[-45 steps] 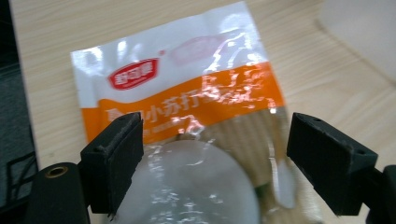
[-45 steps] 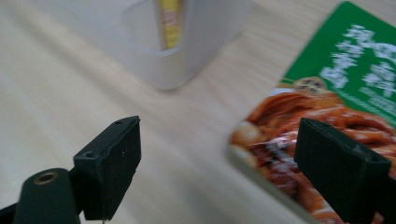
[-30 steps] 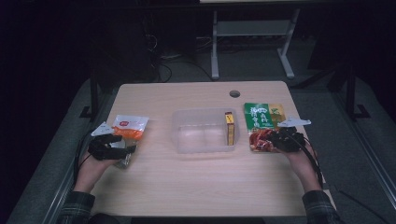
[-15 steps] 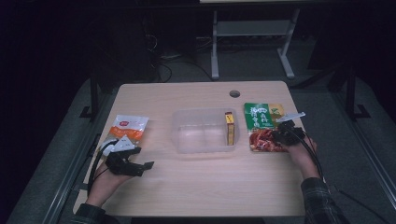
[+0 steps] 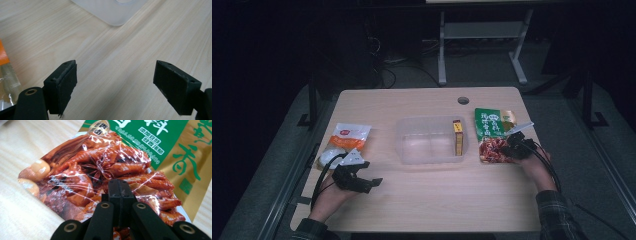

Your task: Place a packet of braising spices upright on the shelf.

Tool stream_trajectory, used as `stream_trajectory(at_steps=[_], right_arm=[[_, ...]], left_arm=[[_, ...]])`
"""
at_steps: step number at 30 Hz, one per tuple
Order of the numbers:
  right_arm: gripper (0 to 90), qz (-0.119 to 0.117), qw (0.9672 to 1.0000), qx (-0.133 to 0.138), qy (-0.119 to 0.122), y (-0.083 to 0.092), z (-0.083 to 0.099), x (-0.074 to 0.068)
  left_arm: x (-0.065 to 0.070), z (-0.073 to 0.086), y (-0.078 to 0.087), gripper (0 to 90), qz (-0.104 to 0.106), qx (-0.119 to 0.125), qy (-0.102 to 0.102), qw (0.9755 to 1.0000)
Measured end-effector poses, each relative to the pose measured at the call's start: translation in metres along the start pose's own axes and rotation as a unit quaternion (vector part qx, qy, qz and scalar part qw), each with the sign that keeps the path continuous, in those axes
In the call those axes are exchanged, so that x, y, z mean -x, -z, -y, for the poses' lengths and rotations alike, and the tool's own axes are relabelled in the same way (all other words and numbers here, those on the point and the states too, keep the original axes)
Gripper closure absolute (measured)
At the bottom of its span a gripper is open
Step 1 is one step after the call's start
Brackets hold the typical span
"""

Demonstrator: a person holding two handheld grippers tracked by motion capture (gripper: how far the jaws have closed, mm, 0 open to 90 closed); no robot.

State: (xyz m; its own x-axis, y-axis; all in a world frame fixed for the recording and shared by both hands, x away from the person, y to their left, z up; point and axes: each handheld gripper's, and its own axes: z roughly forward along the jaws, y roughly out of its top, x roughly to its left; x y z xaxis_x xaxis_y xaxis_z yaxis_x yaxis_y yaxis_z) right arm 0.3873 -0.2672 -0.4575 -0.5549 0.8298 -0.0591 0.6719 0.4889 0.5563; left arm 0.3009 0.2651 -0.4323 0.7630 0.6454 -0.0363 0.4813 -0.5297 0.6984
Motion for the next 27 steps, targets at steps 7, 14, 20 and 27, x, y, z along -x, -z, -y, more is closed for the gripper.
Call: stream_trajectory(at_steps=[7,14,20,27], right_arm=[[90.0,-0.03,0.9991,-0.004,0.029,0.001,-0.002,-0.014],[90.0,-0.062,0.9965,-0.005,0.055,0.0,-0.007,-0.035],[90.0,-0.044,0.9972,0.005,0.06,-0.001,-0.013,-0.028],[90.0,0.004,0.9995,0.031,0.006,-0.012,-0.03,0.009]], left_arm=[[0.0,0.0,-0.001,18.6,0.003,-0.005,-0.002,1.0],[0.001,0.0,-0.003,18.6,0.007,-0.009,-0.003,0.9999],[0.003,0.0,-0.005,18.6,0.016,-0.01,-0.005,0.9998],[0.005,0.0,-0.006,18.3,0.022,-0.008,-0.009,0.9997]])
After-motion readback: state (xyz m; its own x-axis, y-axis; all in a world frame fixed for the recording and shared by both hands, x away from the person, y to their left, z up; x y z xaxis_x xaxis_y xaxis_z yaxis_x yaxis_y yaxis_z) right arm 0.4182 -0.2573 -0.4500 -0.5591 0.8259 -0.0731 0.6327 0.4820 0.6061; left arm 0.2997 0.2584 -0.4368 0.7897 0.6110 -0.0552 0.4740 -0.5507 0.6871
